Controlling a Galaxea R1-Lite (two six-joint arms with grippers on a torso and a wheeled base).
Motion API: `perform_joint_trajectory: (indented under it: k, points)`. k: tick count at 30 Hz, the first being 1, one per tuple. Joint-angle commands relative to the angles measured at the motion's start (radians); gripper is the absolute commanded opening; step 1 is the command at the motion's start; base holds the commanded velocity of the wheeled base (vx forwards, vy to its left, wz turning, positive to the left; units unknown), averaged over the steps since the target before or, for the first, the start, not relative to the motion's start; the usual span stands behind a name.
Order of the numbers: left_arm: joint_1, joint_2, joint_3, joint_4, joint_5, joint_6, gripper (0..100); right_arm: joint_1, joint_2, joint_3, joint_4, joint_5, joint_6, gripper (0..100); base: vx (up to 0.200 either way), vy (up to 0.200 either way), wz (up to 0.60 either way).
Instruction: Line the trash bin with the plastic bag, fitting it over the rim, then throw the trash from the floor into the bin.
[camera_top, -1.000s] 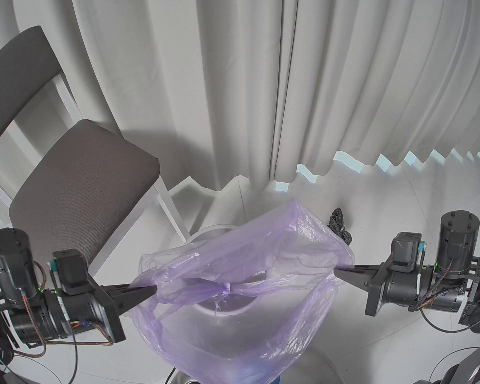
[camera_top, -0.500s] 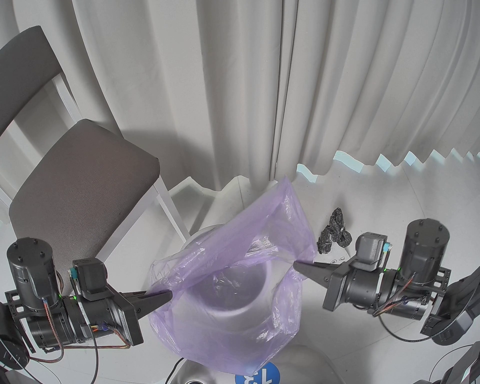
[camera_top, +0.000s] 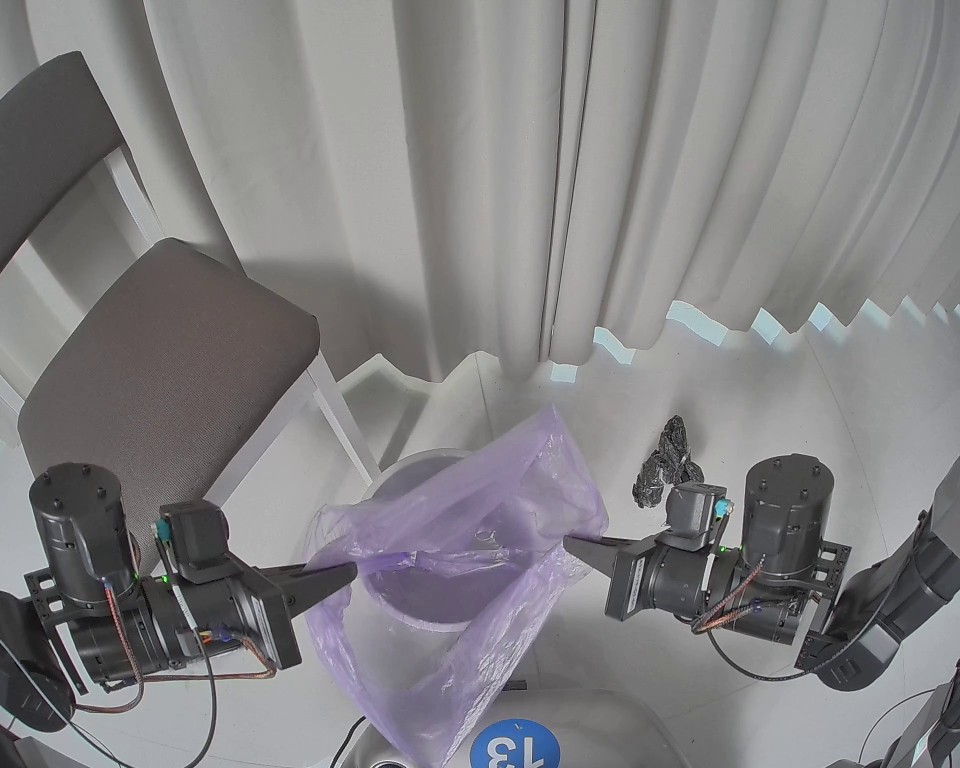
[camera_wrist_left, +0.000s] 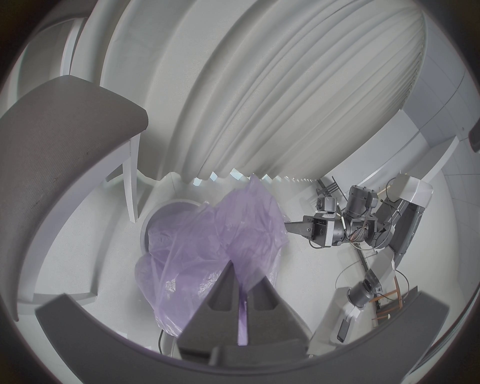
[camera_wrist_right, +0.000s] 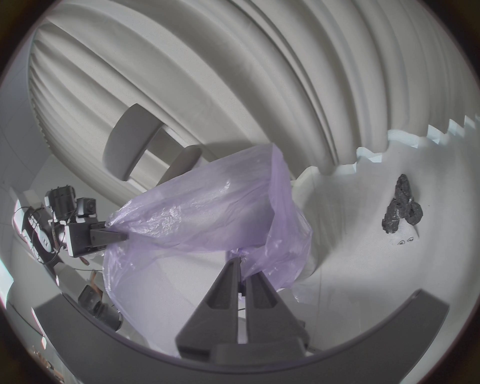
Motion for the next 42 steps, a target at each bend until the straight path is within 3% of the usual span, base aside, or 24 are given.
perform_joint_trajectory:
  k: [1,6,10,15,18,19,27,31,38,39,40,42]
  points:
    - [0.035,0.184,0.021,-0.191,0.007,-0.055,0,-0.140,0.075,-0.065,-0.001,0.010,0.001,0,0.000,0.000,0.00]
    - [0.037,0.296,0.034,-0.399,0.059,-0.111,0,-0.207,0.121,-0.120,-0.003,0.027,0.019,0,0.000,0.000,0.00]
    - [0.040,0.383,0.057,-0.522,0.073,-0.116,0,-0.210,0.149,-0.137,-0.033,0.023,0.081,0,0.000,0.000,0.00]
    - [0.069,0.512,0.076,-0.705,0.073,-0.116,0,-0.209,0.152,-0.134,-0.099,0.015,0.088,0,0.000,0.000,0.00]
    - [0.071,0.524,0.079,-0.723,0.073,-0.118,0,-0.206,0.158,-0.128,-0.128,0.015,0.090,0,0.000,0.000,0.00]
    - [0.083,0.612,0.080,-0.810,0.075,-0.118,0,-0.201,0.174,-0.113,-0.161,0.010,0.085,0,0.000,0.000,0.00]
    - [0.081,0.642,0.067,-0.810,0.078,-0.150,0,-0.204,0.166,-0.107,-0.127,0.010,0.076,0,0.000,0.000,0.00]
    - [0.092,0.635,0.060,-0.810,0.085,-0.151,0,-0.204,0.115,-0.107,-0.023,0.013,0.036,0,0.000,0.000,0.00]
    - [0.110,0.622,0.059,-0.797,0.090,-0.151,0,-0.235,-0.055,-0.159,0.324,0.029,0.012,0,0.000,0.000,0.00]
    - [0.110,0.622,0.059,-0.797,0.090,-0.151,0,-0.235,-0.055,-0.159,0.324,0.029,0.012,0,0.000,0.000,0.00]
    - [0.127,0.619,0.047,-0.766,0.090,-0.151,0,-0.245,-0.092,-0.169,0.419,0.041,-0.024,0,0.000,0.000,0.00]
    - [0.143,0.607,0.037,-0.720,0.081,-0.150,0,-0.252,-0.118,-0.169,0.476,0.058,-0.057,0,0.000,0.000,0.00]
